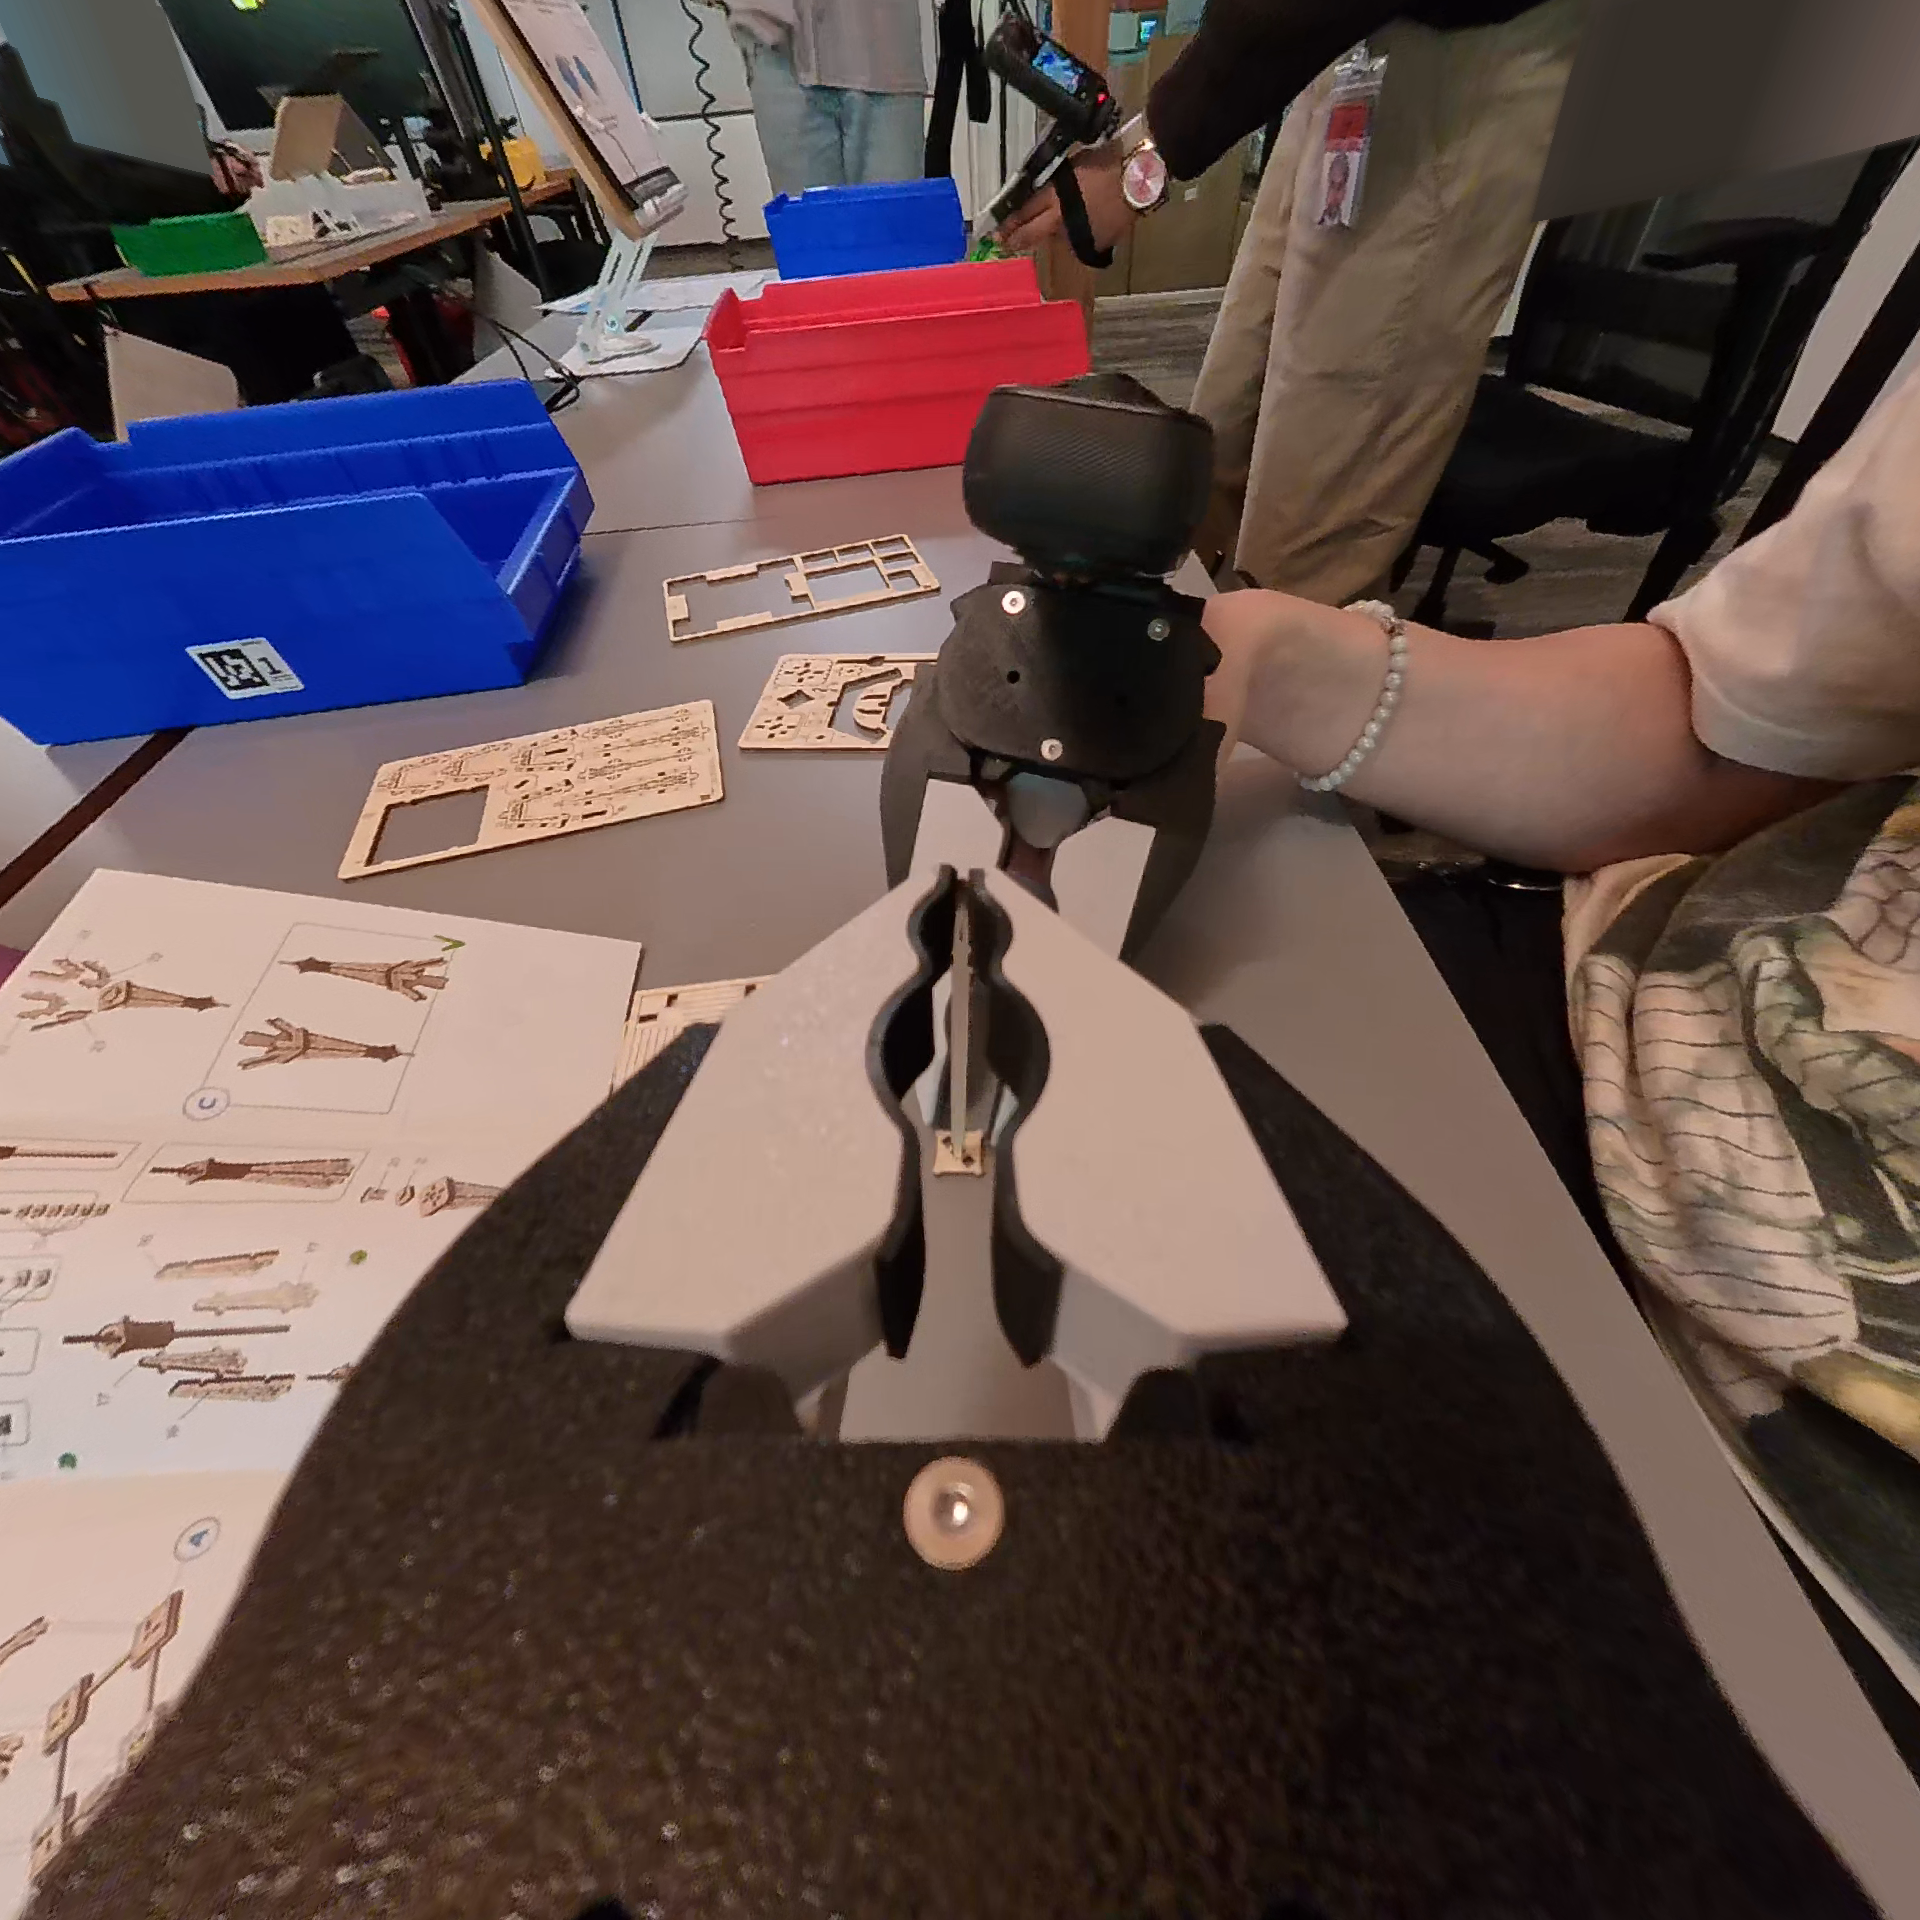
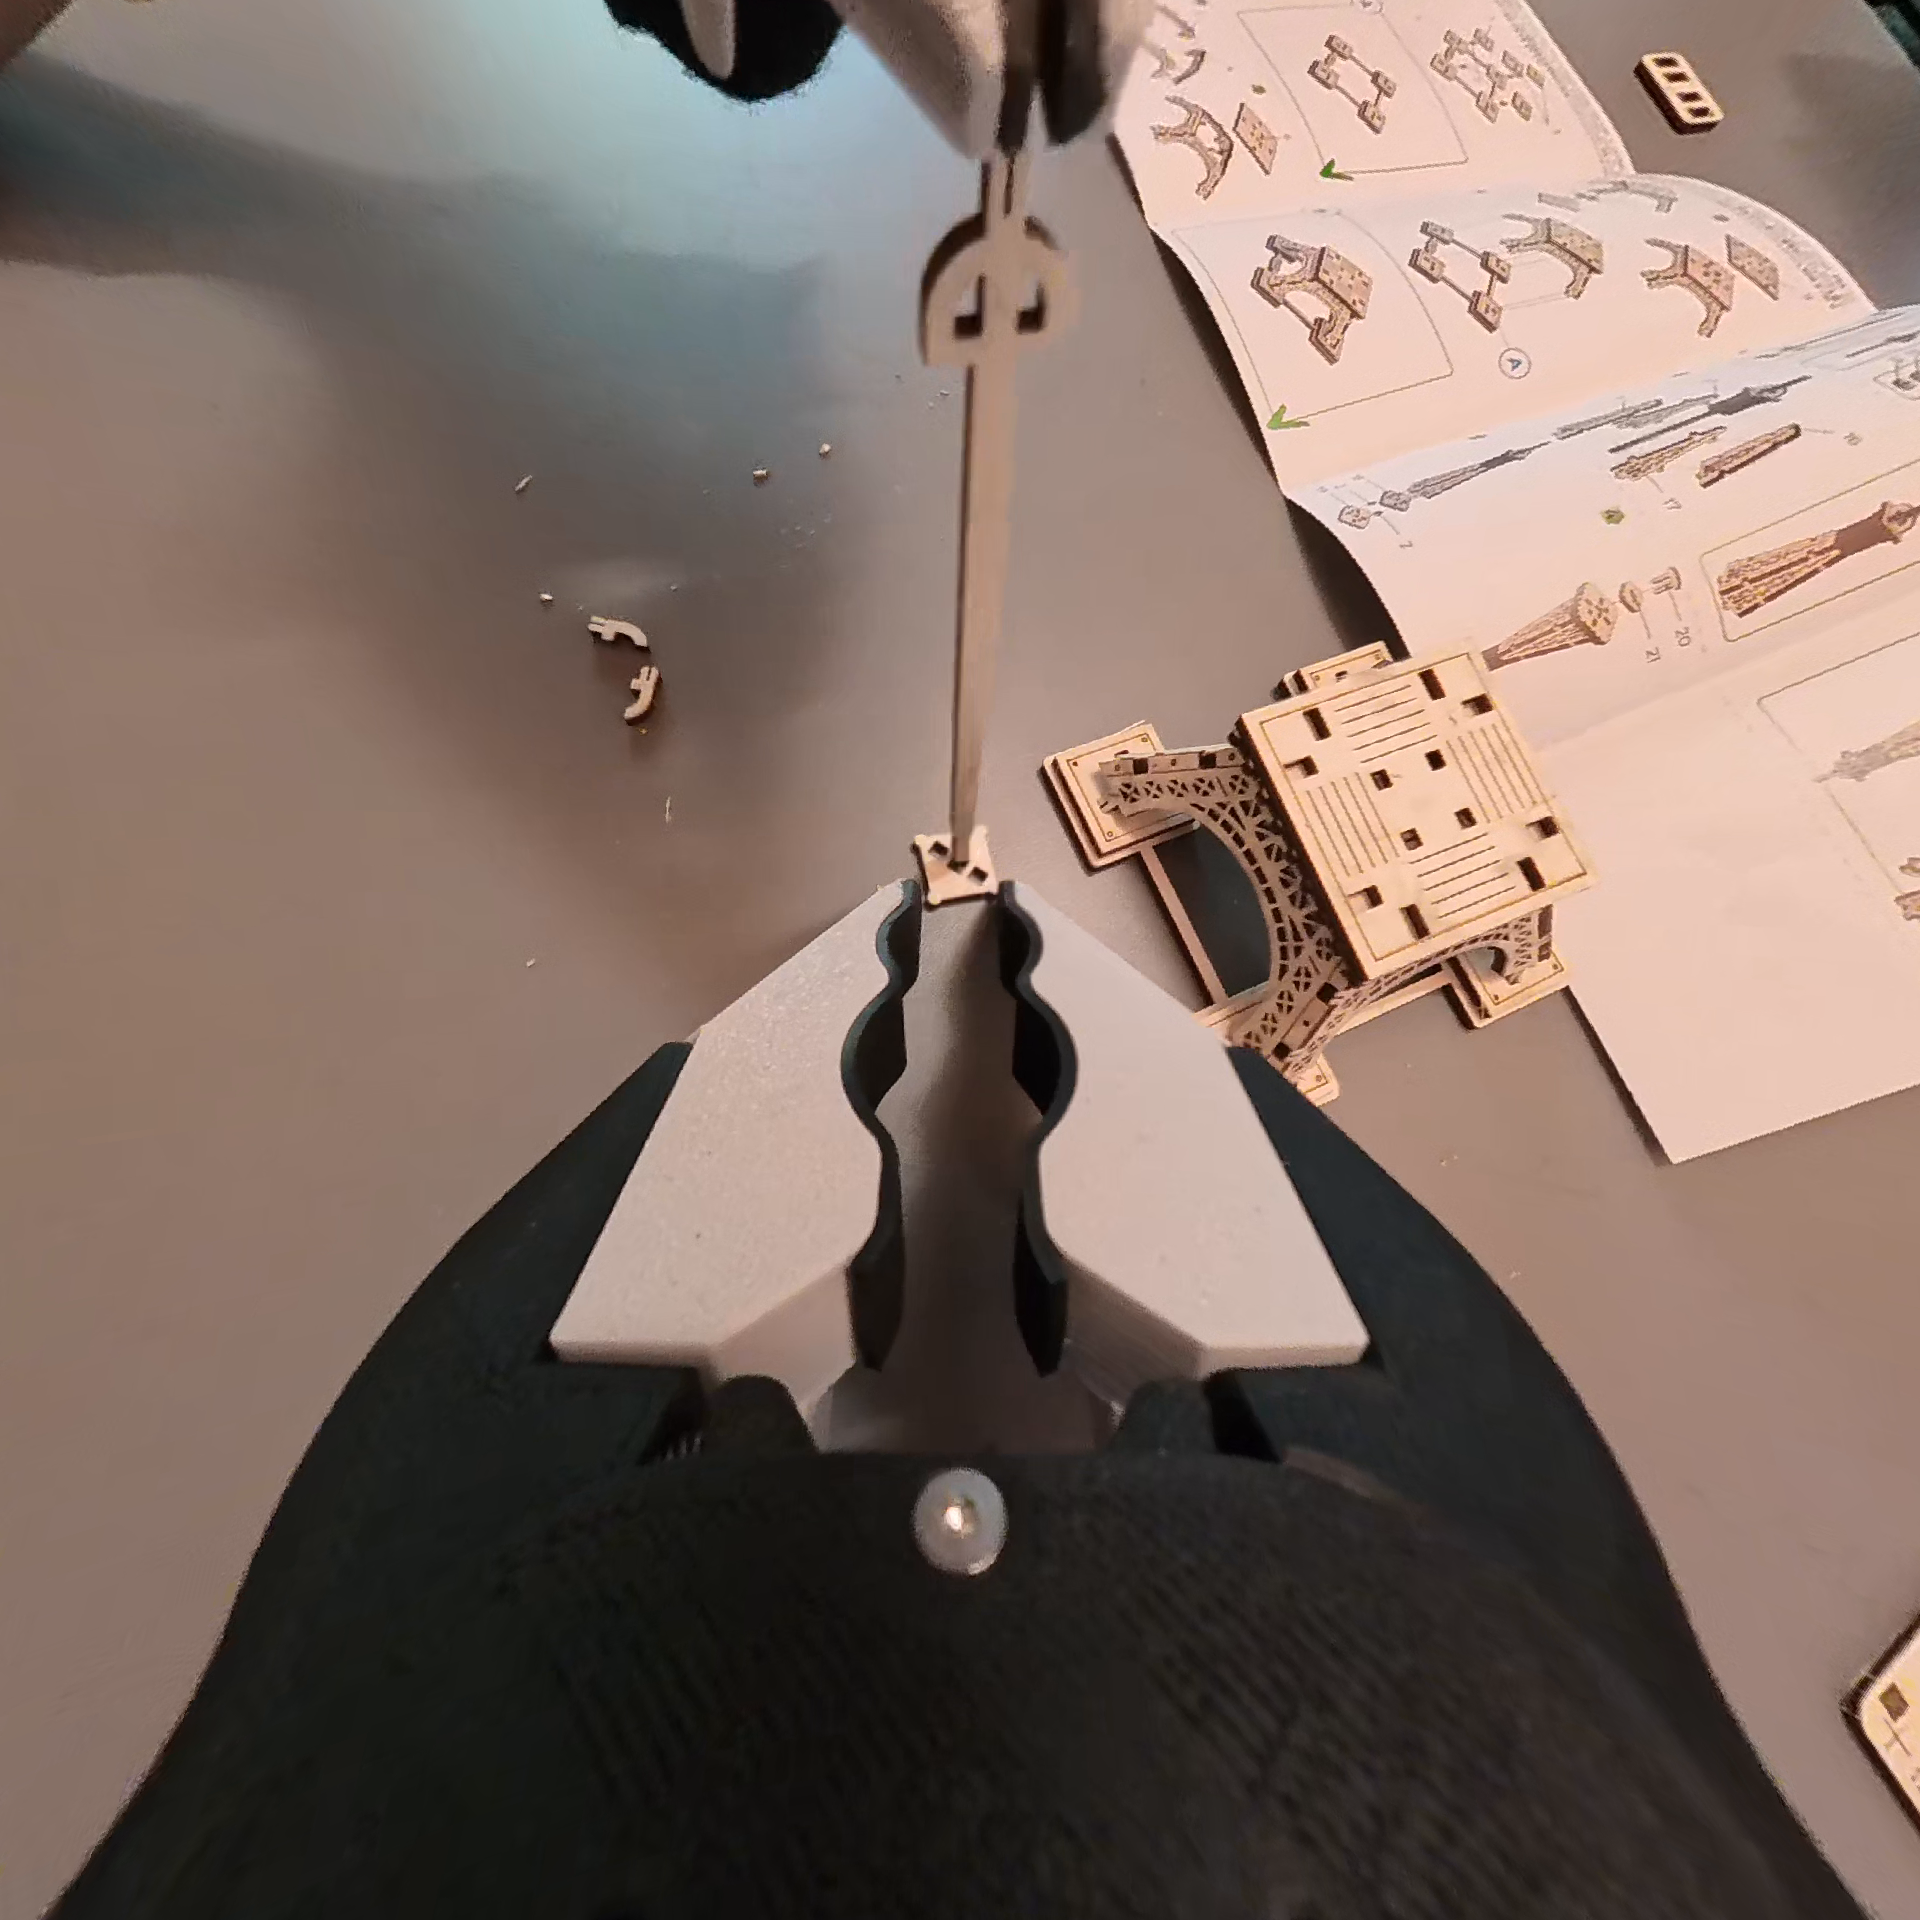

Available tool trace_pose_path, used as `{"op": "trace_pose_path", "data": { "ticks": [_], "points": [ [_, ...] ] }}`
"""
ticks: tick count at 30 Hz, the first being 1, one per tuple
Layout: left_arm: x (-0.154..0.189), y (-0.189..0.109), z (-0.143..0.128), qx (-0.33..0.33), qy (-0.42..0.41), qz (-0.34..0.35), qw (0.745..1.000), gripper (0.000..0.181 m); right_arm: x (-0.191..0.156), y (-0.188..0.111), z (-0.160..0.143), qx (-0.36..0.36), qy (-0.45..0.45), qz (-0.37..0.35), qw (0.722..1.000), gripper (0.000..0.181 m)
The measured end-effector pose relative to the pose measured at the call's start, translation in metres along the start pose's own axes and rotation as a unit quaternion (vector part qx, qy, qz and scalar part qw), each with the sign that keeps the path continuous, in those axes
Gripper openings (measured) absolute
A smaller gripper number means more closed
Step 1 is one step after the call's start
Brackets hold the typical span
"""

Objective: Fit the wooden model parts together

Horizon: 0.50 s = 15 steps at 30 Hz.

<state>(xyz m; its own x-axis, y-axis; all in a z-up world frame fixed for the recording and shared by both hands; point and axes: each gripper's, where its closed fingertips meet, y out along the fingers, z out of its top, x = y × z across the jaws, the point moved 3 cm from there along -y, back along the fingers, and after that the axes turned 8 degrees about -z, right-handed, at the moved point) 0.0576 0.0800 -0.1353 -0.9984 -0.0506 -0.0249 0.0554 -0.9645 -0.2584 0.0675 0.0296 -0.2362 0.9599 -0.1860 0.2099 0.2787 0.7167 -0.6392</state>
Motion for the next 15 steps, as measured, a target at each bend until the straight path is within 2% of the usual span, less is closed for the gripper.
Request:
{"op": "trace_pose_path", "data": {
  "ticks": [7,15],
  "points": [
    [0.0029,0.0017,-0.0001,-0.003,0.001,-0.009,1.000,0.000,0.0009,0.0043,0.0034,-0.002,-0.003,0.003,1.000,0.012],
    [0.0050,-0.0027,0.0000,-0.012,0.009,-0.012,1.000,0.000,-0.0032,0.0051,0.0042,0.020,-0.024,0.073,0.997,0.012]
  ]
}}
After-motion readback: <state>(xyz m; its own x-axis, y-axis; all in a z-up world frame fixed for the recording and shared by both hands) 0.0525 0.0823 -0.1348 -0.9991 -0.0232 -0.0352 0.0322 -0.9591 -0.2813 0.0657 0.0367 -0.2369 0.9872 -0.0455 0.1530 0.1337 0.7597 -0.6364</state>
